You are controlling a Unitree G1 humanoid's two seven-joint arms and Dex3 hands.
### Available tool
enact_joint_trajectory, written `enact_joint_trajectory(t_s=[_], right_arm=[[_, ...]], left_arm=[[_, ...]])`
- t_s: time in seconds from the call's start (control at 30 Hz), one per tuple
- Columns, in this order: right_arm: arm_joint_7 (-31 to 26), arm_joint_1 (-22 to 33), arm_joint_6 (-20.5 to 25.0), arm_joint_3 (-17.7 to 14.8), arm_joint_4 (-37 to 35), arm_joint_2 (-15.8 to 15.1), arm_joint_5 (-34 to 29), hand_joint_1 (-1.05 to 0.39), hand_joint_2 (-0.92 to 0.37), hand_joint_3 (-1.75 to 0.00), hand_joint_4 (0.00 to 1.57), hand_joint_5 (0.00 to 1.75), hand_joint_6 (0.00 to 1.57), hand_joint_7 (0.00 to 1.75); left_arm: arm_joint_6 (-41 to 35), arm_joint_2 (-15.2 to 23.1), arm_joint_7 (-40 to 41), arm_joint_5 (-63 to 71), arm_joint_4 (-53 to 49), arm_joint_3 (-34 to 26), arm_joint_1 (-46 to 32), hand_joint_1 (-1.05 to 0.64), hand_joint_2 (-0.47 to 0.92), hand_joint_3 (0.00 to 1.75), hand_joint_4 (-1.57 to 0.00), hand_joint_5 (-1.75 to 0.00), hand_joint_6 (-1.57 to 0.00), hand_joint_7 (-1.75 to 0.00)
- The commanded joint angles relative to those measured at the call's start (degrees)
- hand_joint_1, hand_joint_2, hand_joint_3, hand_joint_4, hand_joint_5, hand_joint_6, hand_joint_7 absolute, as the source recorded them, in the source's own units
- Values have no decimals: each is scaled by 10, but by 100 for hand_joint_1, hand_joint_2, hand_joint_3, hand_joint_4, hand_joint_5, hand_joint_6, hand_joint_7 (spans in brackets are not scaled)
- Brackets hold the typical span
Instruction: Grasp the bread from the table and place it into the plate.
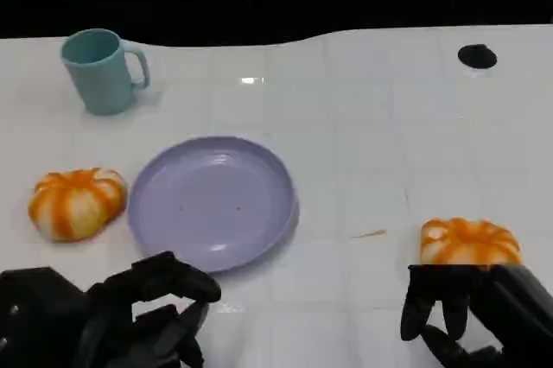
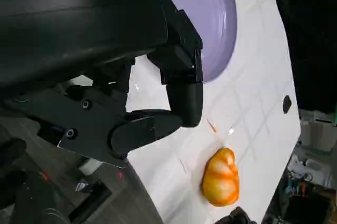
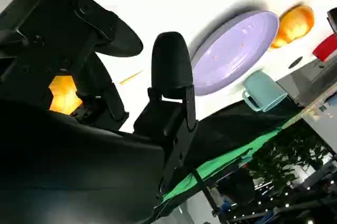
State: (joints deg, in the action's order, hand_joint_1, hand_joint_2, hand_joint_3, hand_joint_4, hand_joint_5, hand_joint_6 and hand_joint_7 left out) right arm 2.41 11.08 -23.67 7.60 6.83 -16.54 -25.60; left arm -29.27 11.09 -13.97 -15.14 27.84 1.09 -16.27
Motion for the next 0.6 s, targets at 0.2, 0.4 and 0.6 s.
enact_joint_trajectory(t_s=[0.2,0.4,0.6], right_arm=[[-3,-1,-3,-5,-3,-9,2,-7,-22,-136,88,175,86,131],[-1,0,6,-5,5,-8,-2,-7,-22,-136,87,175,86,130],[-2,1,7,-5,9,-8,-4,-6,-21,-136,87,175,87,130]], left_arm=[[3,6,-5,-4,0,-7,-5,-29,84,65,-63,-175,-60,-131],[9,6,-9,-7,-5,-9,-5,-29,84,64,-62,-175,-60,-131],[3,5,-4,-10,-1,-8,-5,-28,85,63,-62,-175,-61,-131]])
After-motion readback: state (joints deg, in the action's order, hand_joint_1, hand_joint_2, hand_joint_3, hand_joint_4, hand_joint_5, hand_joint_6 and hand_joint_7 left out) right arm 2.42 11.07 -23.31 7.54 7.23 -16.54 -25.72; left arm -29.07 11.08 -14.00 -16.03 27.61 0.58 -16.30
